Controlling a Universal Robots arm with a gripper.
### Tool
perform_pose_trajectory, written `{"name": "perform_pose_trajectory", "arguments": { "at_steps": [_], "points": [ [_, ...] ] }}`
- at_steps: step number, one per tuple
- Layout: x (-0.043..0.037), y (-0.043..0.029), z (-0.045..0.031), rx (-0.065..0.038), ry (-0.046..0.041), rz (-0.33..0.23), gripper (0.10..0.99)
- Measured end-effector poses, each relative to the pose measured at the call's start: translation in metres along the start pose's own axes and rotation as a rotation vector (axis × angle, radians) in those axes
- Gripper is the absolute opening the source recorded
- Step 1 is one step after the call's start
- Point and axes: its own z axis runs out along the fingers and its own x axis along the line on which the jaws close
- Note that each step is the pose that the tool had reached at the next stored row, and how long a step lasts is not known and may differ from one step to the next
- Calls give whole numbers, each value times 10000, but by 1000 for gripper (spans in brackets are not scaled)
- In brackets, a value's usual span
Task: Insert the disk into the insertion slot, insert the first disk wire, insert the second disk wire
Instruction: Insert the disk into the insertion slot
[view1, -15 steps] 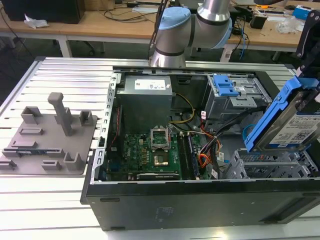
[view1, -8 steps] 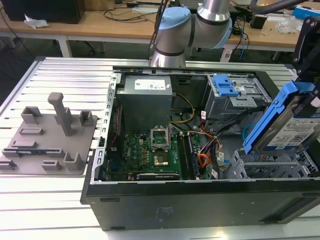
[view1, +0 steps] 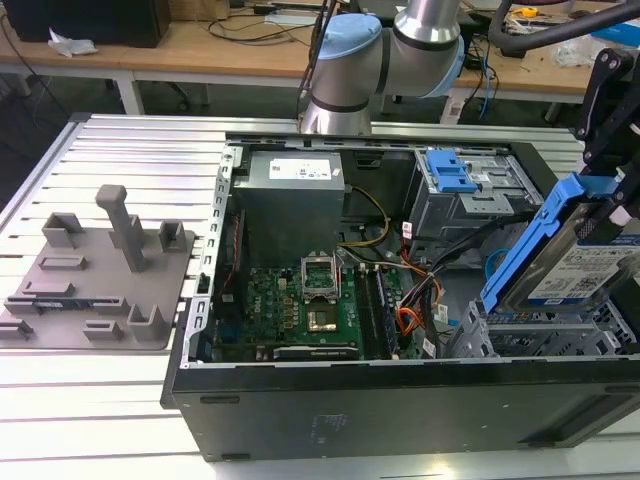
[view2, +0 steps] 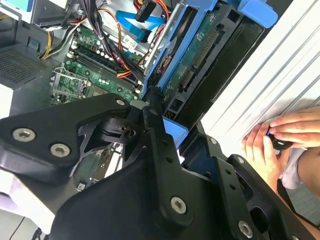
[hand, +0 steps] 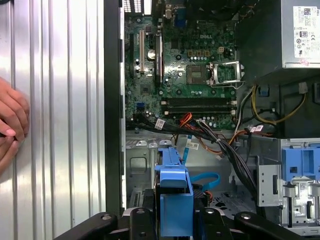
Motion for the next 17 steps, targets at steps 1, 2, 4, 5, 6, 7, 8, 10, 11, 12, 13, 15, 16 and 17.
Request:
{"name": "perform_pose_trajectory", "arguments": {
  "at_steps": [1,2,4,5,6,7,8,10,11,12,13,15,16,17],
  "points": [
    [0,0,5,0,0,0,365],
    [0,-1,9,0,0,1,365],
    [1,-2,20,0,0,2,365],
    [1,-4,27,0,0,0,365],
    [1,-6,33,0,0,0,365],
    [2,-9,44,0,0,0,365],
    [2,-9,57,1,0,1,365],
    [3,-10,91,0,0,0,365],
    [4,-11,105,0,0,0,365],
    [4,-11,114,0,2,0,365],
    [5,-12,128,0,0,1,365],
    [6,-13,159,1,-2,0,365],
    [7,-13,175,1,0,0,365],
    [7,-13,189,0,1,1,365]
  ]
}}
